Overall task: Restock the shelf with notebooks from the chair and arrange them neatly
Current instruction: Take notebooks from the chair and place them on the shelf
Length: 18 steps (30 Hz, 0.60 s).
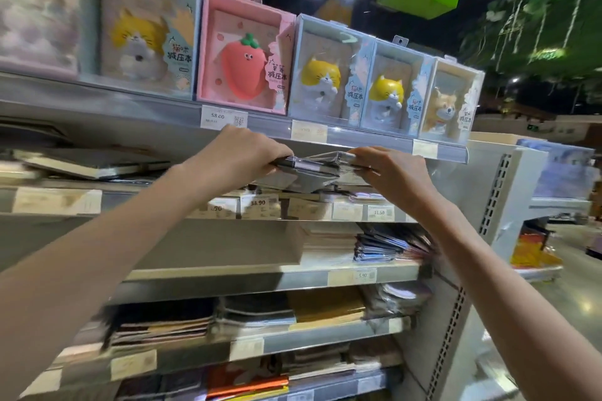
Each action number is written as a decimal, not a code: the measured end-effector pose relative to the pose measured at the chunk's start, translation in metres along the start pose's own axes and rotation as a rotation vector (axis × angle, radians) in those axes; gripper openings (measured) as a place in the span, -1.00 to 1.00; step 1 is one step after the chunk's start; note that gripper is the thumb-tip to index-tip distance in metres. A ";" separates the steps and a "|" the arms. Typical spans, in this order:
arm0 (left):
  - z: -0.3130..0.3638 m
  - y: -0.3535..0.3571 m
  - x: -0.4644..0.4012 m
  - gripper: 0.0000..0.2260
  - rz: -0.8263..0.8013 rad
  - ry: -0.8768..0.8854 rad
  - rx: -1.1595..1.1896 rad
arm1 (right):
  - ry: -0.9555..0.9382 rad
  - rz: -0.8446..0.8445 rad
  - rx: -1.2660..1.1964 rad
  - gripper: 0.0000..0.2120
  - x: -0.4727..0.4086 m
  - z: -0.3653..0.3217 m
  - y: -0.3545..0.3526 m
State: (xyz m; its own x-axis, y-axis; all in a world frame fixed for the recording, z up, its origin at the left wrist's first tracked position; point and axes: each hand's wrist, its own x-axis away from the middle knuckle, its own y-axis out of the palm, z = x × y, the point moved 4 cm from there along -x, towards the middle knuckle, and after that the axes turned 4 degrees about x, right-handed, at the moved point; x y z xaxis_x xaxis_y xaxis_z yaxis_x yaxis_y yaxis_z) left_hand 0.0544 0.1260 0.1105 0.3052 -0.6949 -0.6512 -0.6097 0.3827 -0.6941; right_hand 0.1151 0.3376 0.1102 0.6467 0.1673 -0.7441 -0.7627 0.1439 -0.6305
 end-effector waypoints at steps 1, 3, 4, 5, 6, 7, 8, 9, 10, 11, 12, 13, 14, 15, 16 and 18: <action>0.000 -0.007 0.007 -0.80 0.007 -0.001 0.002 | -0.005 -0.006 0.003 -0.78 0.003 -0.006 -0.007; 0.002 -0.022 0.019 -0.78 -0.013 -0.016 0.000 | -0.023 -0.010 0.014 -0.78 0.009 -0.018 -0.020; 0.004 -0.029 0.025 -0.76 -0.033 -0.025 -0.003 | -0.036 -0.013 0.018 -0.79 0.013 -0.024 -0.026; 0.006 -0.036 0.031 -0.74 -0.052 -0.031 -0.003 | -0.047 -0.016 0.021 -0.80 0.016 -0.030 -0.032; 0.008 -0.043 0.038 -0.73 -0.070 -0.035 0.002 | -0.055 -0.019 0.024 -0.80 0.019 -0.036 -0.037; 0.010 -0.048 0.045 -0.73 -0.086 -0.041 0.011 | -0.061 -0.027 0.032 -0.80 0.022 -0.042 -0.041; 0.011 -0.051 0.052 -0.72 -0.104 -0.050 0.017 | -0.066 -0.040 0.047 -0.79 0.026 -0.048 -0.044; 0.012 -0.054 0.060 -0.72 -0.125 -0.064 0.021 | -0.073 -0.059 0.064 -0.78 0.029 -0.054 -0.045; 0.013 -0.054 0.068 -0.70 -0.148 -0.079 0.024 | -0.077 -0.086 0.080 -0.76 0.033 -0.060 -0.046; 0.013 -0.053 0.077 -0.69 -0.171 -0.090 0.029 | -0.082 -0.113 0.090 -0.74 0.038 -0.067 -0.046; 0.014 -0.050 0.086 -0.68 -0.193 -0.096 0.041 | -0.086 -0.138 0.094 -0.74 0.043 -0.073 -0.045; 0.014 -0.046 0.095 -0.68 -0.214 -0.097 0.057 | -0.092 -0.160 0.090 -0.74 0.049 -0.079 -0.044; 0.015 -0.041 0.105 -0.69 -0.234 -0.092 0.071 | -0.099 -0.184 0.087 -0.76 0.055 -0.085 -0.041; 0.017 -0.037 0.115 -0.70 -0.255 -0.085 0.089 | -0.112 -0.203 0.080 -0.79 0.062 -0.092 -0.038; 0.018 -0.031 0.125 -0.71 -0.274 -0.081 0.114 | -0.125 -0.222 0.072 -0.79 0.069 -0.099 -0.033; 0.022 -0.020 0.147 -0.72 -0.321 -0.101 0.172 | -0.139 -0.269 0.054 -0.80 0.085 -0.113 -0.021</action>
State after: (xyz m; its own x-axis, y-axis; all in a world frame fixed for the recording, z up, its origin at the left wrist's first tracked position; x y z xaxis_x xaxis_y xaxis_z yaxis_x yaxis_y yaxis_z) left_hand 0.1273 0.0298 0.0219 0.5369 -0.7355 -0.4133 -0.3425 0.2577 -0.9035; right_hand 0.1861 0.2387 0.0352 0.8223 0.2474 -0.5125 -0.5654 0.2521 -0.7854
